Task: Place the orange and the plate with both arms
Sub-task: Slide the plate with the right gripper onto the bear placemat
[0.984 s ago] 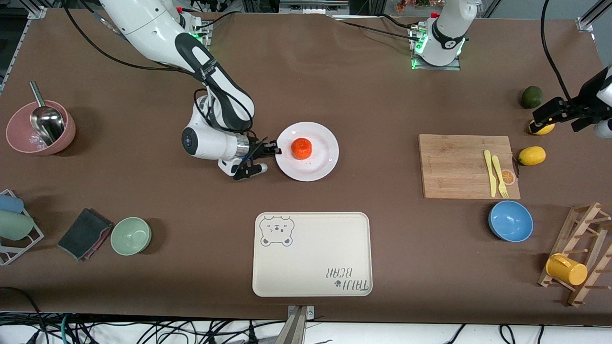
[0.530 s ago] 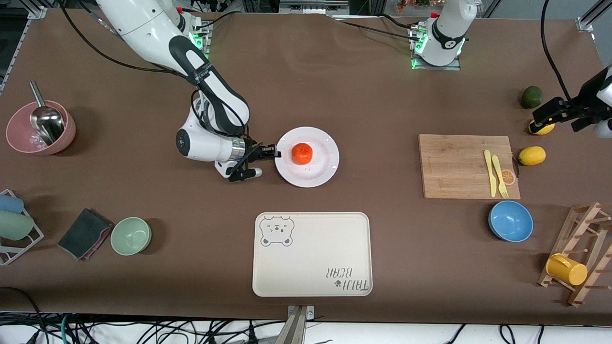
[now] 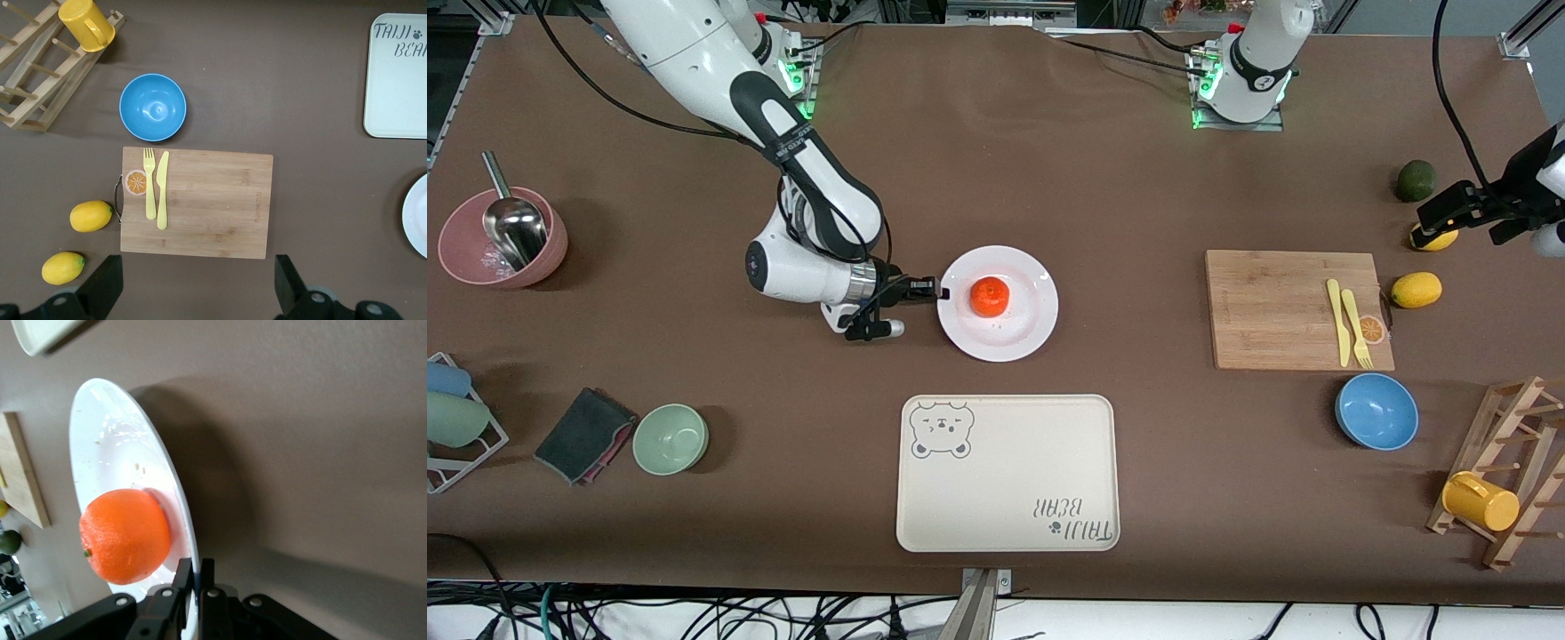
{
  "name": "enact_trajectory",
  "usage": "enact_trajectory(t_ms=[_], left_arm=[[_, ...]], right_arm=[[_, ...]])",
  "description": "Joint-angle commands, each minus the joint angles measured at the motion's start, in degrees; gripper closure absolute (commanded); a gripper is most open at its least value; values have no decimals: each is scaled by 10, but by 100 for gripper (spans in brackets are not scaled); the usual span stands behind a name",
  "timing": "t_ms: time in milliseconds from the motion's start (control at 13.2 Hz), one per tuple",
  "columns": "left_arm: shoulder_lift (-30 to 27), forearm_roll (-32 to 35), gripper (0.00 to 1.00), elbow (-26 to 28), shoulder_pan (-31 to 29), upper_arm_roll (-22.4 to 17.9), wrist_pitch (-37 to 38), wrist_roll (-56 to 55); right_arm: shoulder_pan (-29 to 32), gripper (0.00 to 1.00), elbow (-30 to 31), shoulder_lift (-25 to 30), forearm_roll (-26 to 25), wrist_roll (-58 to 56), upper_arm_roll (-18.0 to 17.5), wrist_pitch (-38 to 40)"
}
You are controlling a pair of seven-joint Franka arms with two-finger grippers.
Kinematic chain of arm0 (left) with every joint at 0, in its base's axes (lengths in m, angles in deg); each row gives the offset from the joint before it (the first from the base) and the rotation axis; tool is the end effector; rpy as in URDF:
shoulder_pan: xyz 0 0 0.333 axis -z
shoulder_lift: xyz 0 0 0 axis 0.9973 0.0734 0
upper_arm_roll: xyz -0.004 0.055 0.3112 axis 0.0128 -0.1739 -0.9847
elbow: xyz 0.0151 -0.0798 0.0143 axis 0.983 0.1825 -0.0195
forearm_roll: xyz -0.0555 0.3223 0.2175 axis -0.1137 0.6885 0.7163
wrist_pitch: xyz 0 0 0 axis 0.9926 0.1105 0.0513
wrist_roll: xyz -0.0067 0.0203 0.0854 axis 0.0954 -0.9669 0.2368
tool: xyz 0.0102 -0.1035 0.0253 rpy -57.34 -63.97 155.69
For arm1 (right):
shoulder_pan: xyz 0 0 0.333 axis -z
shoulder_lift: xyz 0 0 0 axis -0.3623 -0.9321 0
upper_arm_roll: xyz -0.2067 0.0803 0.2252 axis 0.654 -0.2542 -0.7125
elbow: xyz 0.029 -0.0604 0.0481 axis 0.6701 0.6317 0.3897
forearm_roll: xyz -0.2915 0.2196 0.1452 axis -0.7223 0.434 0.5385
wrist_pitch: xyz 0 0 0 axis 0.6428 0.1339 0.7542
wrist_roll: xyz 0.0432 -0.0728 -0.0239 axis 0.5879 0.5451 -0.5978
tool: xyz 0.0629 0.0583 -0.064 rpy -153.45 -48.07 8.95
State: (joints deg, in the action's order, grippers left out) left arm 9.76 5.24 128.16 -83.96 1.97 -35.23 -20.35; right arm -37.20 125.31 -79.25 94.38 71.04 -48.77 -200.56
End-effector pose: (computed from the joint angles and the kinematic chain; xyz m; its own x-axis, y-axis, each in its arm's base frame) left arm 0.5589 0.0245 0.6024 0.9977 0.0641 0.0200 0.0639 -0.9979 0.0108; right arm 0.5327 0.3131 0.1765 0.9832 0.0074 -0.1823 -0.1151 -0.7497 -0.6516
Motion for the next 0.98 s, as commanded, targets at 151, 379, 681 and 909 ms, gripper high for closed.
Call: enact_trajectory(t_ms=[151,379,681,909], left_arm=[[8,15,0,-19,-2,2,13,7],[8,15,0,-19,-2,2,13,7],[7,15,0,-19,-2,2,13,7],[7,15,0,-19,-2,2,13,7]], right_arm=[[4,100,-5,30,51,-9,3,-3],[7,100,-6,44,73,-9,13,2],[22,100,-40,46,98,-8,14,4],[44,100,-90,27,98,-3,14,9]])
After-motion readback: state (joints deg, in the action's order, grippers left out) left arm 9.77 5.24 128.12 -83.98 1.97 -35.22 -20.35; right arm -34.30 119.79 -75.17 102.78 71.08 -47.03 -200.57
